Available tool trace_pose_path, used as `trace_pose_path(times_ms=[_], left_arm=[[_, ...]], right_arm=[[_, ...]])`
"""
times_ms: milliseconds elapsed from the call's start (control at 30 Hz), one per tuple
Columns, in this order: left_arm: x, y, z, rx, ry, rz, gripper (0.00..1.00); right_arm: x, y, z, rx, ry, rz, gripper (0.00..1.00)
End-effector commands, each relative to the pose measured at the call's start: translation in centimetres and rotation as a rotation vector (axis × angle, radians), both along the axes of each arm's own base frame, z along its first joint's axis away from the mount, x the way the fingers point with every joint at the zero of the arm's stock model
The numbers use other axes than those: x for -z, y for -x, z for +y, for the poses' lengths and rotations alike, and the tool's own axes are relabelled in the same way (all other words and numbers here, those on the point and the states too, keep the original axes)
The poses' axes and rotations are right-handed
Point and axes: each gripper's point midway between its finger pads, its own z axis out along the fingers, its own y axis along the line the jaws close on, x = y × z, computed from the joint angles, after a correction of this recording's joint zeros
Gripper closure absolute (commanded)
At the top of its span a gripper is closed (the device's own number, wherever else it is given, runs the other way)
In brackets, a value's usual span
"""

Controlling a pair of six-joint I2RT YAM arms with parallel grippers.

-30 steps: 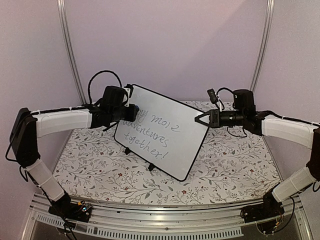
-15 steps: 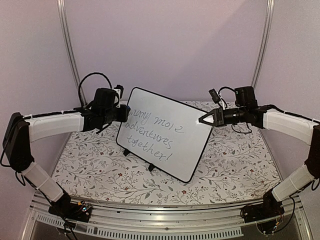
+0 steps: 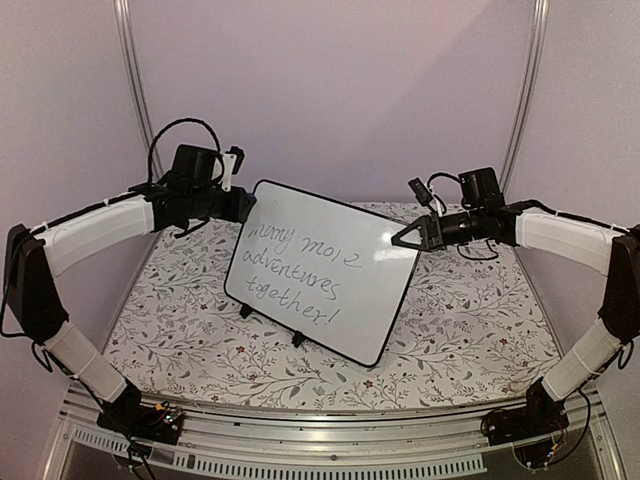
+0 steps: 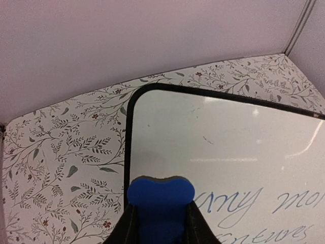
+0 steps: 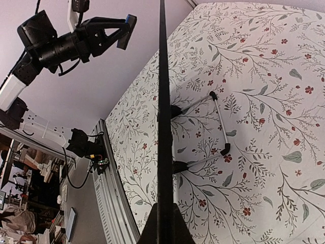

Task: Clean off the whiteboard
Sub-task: Erase the center of the whiteboard.

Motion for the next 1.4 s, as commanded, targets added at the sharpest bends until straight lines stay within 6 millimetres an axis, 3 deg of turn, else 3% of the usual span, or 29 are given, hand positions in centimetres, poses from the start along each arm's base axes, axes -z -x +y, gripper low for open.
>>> trace_pose_path(times_ms=[0, 233, 533, 667, 1100, 1367], left_arm=[[4.8, 1.8, 0.4, 0.091, -0.137, 0.099, 1.00], [7.1, 2.5, 1.1, 0.087, -0.171, 0.126, 1.00], [6.9, 0.3, 0.3, 0.078, -0.175, 0.112, 1.00], [8.0, -0.3, 0.0, 0.078, -0.182, 0.138, 1.00], [11.9, 2.4, 1.1, 0.072, -0.162, 0.246, 1.00], [12.5, 3.0, 1.4, 0.074, -0.137, 0.288, 1.00]], right_arm=[[-0.3, 1.0, 0.7, -0.057, 0.005, 0.027, 1.00], [-0.2, 0.7, 0.6, -0.057, 0.002, 0.031, 1.00], [0.3, 1.0, 0.5, -0.056, 0.008, 0.035, 1.00], [0.4, 0.9, 0.5, -0.056, 0.009, 0.038, 1.00], [0.5, 1.0, 0.5, -0.060, 0.008, 0.038, 1.00], [0.7, 1.1, 0.4, -0.059, 0.010, 0.046, 1.00]])
